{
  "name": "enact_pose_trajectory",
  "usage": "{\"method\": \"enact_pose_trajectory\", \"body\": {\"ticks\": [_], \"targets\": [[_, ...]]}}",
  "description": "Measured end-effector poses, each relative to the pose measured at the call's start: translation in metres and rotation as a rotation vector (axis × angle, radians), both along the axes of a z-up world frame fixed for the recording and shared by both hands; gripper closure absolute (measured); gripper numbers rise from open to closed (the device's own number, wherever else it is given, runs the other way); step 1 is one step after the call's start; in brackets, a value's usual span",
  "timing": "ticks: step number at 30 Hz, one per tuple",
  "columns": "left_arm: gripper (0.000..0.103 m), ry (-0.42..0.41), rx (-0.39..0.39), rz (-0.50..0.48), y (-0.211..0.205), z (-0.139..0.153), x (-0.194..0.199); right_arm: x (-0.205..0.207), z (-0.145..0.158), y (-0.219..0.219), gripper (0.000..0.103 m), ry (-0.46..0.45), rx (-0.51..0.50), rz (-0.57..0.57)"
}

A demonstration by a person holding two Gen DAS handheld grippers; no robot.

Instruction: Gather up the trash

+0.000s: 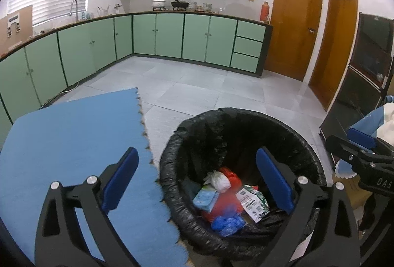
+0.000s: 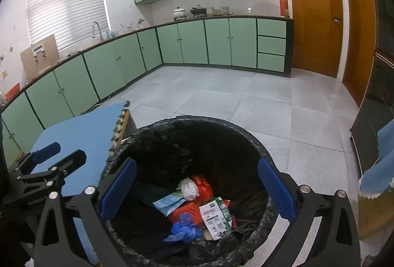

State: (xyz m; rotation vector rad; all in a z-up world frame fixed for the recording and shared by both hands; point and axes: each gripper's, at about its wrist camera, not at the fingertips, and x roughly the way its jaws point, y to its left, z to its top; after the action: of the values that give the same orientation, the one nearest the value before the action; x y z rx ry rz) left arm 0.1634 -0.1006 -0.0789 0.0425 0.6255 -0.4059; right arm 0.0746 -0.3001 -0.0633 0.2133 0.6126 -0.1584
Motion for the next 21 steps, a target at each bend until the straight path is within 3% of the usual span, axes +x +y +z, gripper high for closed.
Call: {"method": "enact_pose_trajectory", "body": {"ticks": [21], "targets": [[0.006,-0.047,0.026,0.065,0.053,0.042,-0.05,-0.029,0.041,0.054,0.006,-0.07,0.022,0.12]]}}
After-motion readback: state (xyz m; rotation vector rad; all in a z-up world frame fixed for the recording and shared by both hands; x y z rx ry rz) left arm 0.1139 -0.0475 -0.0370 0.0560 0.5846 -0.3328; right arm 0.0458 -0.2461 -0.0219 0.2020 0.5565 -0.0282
